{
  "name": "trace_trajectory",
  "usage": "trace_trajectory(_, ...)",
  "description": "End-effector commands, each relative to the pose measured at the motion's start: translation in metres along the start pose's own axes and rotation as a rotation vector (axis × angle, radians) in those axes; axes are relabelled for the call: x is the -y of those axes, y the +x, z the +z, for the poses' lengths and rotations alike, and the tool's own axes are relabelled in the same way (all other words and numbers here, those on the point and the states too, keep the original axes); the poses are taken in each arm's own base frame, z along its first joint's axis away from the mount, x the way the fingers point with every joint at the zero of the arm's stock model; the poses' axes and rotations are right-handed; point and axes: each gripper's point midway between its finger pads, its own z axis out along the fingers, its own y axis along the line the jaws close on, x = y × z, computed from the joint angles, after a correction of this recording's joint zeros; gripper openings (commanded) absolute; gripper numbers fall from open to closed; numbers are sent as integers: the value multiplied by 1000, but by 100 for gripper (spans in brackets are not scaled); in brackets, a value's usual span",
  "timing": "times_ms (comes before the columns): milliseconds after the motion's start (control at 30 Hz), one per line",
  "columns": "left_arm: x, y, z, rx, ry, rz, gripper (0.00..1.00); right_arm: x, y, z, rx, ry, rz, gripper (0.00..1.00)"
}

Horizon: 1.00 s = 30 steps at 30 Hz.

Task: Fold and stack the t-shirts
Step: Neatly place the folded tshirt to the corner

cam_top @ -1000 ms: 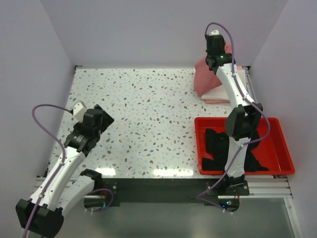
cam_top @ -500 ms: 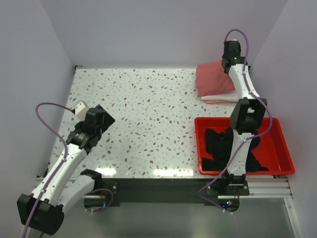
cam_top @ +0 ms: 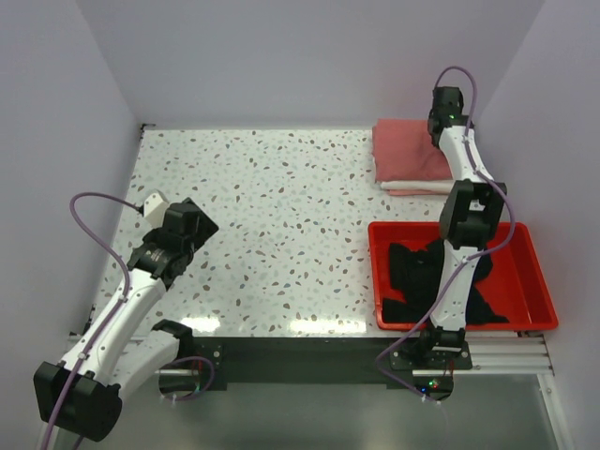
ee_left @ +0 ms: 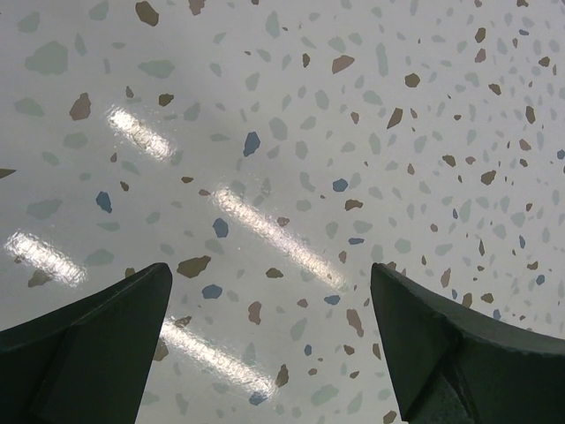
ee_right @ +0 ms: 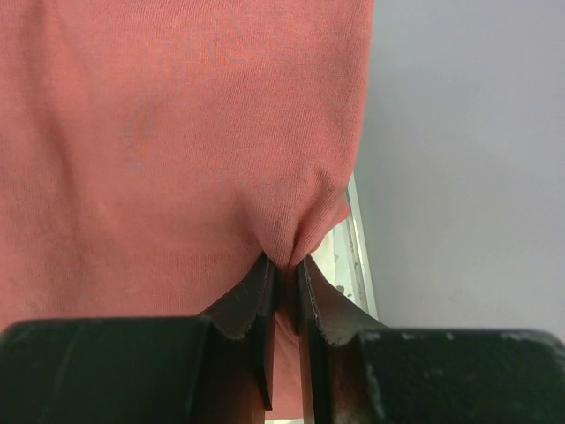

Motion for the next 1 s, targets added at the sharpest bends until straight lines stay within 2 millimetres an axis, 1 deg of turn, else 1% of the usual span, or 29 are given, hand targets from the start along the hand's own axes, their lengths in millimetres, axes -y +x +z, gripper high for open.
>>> trace_trajectory(0,6,-17,-4,52,4,-44,100,21,-14,6,54,41,44,0)
trace_trajectory(200,4,-18,-5,51,-9,-41,100,20,-5,17,29,45,38,0)
trace_trajectory(333,3,-20,-6,60,-10,-46,100,24,3,17,2,56,47,0)
trace_trajectory(367,3,-20,-6,60,-12,-46,100,21,7,18,-6,45,40,1)
trace_trajectory(467,3,-22,-7,66,-12,-48,100,19,9,16,-7,37,47,14)
trace_trajectory(533,2,-22,-6,68,-17,-42,100,21,9,16,-9,54,61,47)
trace_trajectory(567,3,-23,-7,72,-14,-46,100,24,7,14,-9,61,68,68)
trace_trajectory(600,2,-23,-6,70,-17,-44,100,25,5,13,-7,65,71,99)
trace_trajectory(733,3,-23,-7,69,-10,-48,100,29,-4,5,19,52,89,99)
trace_trajectory(767,3,-23,-7,70,-9,-47,100,30,-9,-1,33,44,101,99)
trace_trajectory(833,4,-24,-8,70,-5,-47,100,31,-12,-7,46,27,125,99)
trace_trajectory(867,3,-23,-8,68,-7,-44,100,35,-17,-18,64,21,139,99)
trace_trajectory(933,5,-24,-9,71,1,-43,100,32,-20,-27,81,-16,156,99)
trace_trajectory(967,5,-25,-10,72,2,-44,100,39,-31,-44,117,-25,175,99)
